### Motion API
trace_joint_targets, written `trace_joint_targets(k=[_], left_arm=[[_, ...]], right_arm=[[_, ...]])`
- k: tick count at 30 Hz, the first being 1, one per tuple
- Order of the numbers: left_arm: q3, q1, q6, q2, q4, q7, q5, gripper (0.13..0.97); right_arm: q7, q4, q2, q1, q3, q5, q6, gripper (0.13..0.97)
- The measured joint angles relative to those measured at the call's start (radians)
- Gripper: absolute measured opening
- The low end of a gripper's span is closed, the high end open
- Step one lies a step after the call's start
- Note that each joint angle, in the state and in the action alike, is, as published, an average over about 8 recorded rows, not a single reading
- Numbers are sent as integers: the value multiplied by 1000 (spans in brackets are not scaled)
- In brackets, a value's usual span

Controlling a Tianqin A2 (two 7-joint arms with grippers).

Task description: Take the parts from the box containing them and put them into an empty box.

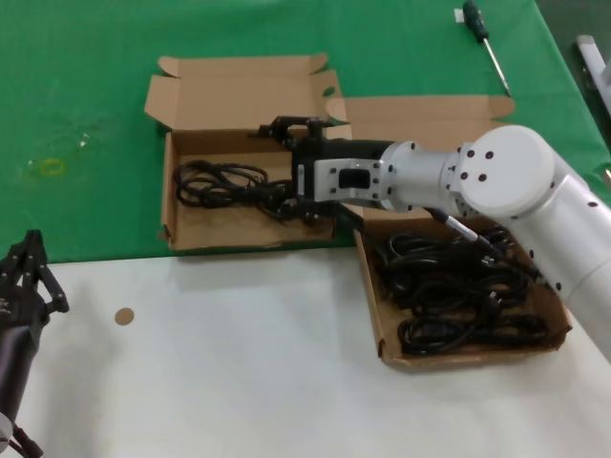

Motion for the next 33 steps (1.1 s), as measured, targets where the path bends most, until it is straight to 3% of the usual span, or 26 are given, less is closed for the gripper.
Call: trace_joint_targets(k=[3, 7, 15, 24, 33], left_arm=[[0, 0, 0, 0, 0, 0, 0, 152], [0, 0, 0, 0, 0, 0, 0, 152], [0, 0, 0, 0, 0, 0, 0, 152], [0, 0, 0, 0, 0, 0, 0, 177], [0, 0, 0, 0, 0, 0, 0, 219]], right_arm=[[29, 34, 13, -7, 1, -14, 2, 478], [72, 87, 33, -19, 2, -35, 3, 478], [116, 139, 53, -32, 5, -56, -1, 692], [121, 147, 54, -43, 11, -50, 6, 859], [147, 191, 53, -121, 56, -6, 62, 914]])
